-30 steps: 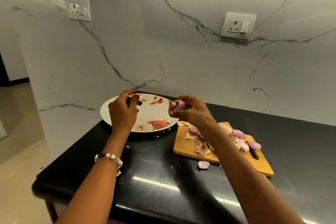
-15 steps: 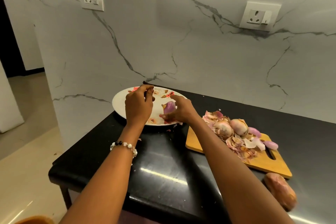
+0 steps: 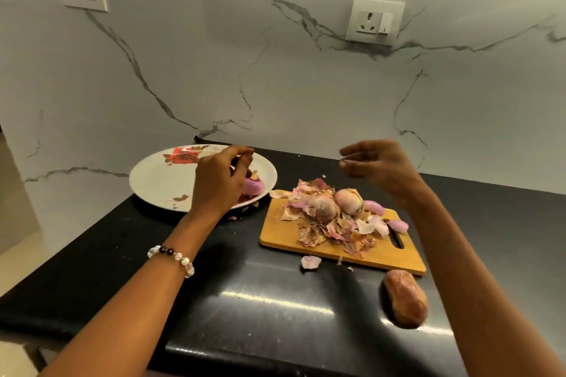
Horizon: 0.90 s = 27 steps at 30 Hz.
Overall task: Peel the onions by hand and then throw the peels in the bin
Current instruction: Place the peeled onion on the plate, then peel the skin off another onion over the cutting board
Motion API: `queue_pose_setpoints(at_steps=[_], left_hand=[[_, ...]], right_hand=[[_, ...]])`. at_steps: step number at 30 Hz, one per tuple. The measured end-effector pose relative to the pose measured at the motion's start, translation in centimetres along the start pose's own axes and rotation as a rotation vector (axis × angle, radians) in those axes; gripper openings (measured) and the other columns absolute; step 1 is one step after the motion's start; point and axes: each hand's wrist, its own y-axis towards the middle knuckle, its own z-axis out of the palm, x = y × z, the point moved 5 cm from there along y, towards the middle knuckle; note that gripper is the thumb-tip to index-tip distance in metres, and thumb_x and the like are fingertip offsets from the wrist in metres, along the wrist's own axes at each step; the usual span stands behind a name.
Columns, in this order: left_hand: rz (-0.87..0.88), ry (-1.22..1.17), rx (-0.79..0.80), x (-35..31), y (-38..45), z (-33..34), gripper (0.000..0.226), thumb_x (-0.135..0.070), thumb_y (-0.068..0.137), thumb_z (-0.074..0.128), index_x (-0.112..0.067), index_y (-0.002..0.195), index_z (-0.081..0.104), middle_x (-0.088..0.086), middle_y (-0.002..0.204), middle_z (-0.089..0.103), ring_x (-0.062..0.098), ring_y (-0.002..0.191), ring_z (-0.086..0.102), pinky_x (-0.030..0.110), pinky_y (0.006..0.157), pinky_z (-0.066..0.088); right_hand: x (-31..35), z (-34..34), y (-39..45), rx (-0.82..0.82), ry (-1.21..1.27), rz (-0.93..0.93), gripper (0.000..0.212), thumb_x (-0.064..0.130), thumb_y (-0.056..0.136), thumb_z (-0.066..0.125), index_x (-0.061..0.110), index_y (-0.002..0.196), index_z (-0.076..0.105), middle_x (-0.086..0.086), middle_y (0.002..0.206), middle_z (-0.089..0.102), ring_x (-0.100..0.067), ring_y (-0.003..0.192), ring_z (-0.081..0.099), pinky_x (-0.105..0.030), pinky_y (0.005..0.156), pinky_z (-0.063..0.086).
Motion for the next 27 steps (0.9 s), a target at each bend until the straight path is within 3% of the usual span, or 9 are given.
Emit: queue_pose_setpoints(at_steps=[4,6,8,10,13,17,20,24,27], left_hand=[[0.087,-0.060,0.256,-4.7,1.1,4.9,0.018,-0.017,0.091,0.064,-0.011,0.105,0.072,0.002,0.088,0.073,0.002,0.070,0.061,0.002,0.066,0.041],[0.123,-0.076,0.395,-6.8,1.5,7.6,0.018,-0.016,0.089,0.066,-0.010,0.105,0.072,0.005,0.095,0.073,0.004,0.076,0.061,0.001,0.069,0.041],[0.166,-0.086,0.504,-8.4,1.4,10.2,0.021,-0.014,0.089,0.066,-0.009,0.108,0.071,0.007,0.101,0.072,0.009,0.083,0.063,0.009,0.076,0.046],[0.195,-0.085,0.561,-8.9,0.9,12.6,0.022,-0.015,0.089,0.066,-0.009,0.110,0.070,0.008,0.104,0.071,0.014,0.091,0.065,0.025,0.085,0.053],[0.226,0.027,0.571,-8.6,0.1,14.5,0.023,-0.024,0.090,0.064,-0.015,0.111,0.070,0.003,0.106,0.069,0.016,0.100,0.057,0.043,0.090,0.048],[0.309,0.224,0.621,-7.6,-1.1,14.8,0.029,-0.030,0.095,0.055,-0.022,0.121,0.064,-0.001,0.118,0.064,0.017,0.115,0.047,0.041,0.095,0.036],[0.241,0.202,0.668,-6.7,-1.1,14.6,0.032,-0.031,0.096,0.053,-0.023,0.127,0.060,-0.001,0.122,0.063,0.018,0.116,0.048,0.046,0.100,0.037],[0.190,0.182,0.720,-6.6,-1.0,15.2,0.039,-0.034,0.096,0.053,-0.025,0.134,0.053,-0.002,0.127,0.061,0.019,0.120,0.047,0.043,0.101,0.033],[0.161,0.134,0.765,-6.3,-1.1,15.5,0.050,-0.038,0.092,0.059,-0.026,0.139,0.047,-0.002,0.128,0.061,0.020,0.123,0.049,0.048,0.104,0.032]], right_hand=[[-4.7,-1.9,-0.3,0.135,-0.187,0.112,0.041,0.009,0.079,0.077,0.008,0.118,0.065,-0.009,0.110,0.069,-0.017,0.100,0.066,-0.032,0.091,0.055],[-6.4,-1.6,-0.5,0.217,-0.199,0.125,0.049,0.010,0.078,0.078,0.015,0.123,0.063,-0.005,0.117,0.067,-0.015,0.107,0.064,-0.036,0.097,0.052],[-7.4,-1.4,-0.4,0.268,-0.250,0.108,0.059,0.012,0.075,0.081,0.020,0.129,0.059,-0.001,0.120,0.066,-0.013,0.111,0.061,-0.035,0.099,0.050],[-8.0,-1.4,-0.2,0.294,-0.327,0.091,0.066,0.016,0.074,0.083,0.022,0.134,0.056,0.001,0.124,0.063,-0.011,0.115,0.058,-0.030,0.098,0.047],[-8.9,-1.0,0.1,0.305,-0.427,0.057,0.074,0.024,0.072,0.085,0.024,0.138,0.051,0.004,0.128,0.060,-0.010,0.119,0.054,-0.028,0.098,0.042],[-9.5,-0.5,0.1,0.277,-0.438,0.060,0.069,0.026,0.072,0.085,0.022,0.133,0.054,0.002,0.122,0.063,-0.014,0.113,0.057,-0.029,0.097,0.044],[-9.2,-0.4,0.2,0.211,-0.438,0.015,0.059,0.025,0.070,0.086,0.021,0.124,0.061,0.003,0.111,0.066,-0.012,0.103,0.061,-0.029,0.093,0.050],[-8.9,-0.5,0.0,0.155,-0.384,-0.031,0.051,0.021,0.070,0.086,0.021,0.116,0.064,0.007,0.101,0.066,-0.004,0.094,0.062,-0.013,0.071,0.048],[-8.5,-0.7,0.0,0.092,-0.347,-0.091,0.051,0.021,0.070,0.086,0.020,0.116,0.064,0.004,0.105,0.067,-0.005,0.093,0.062,-0.012,0.072,0.050]])
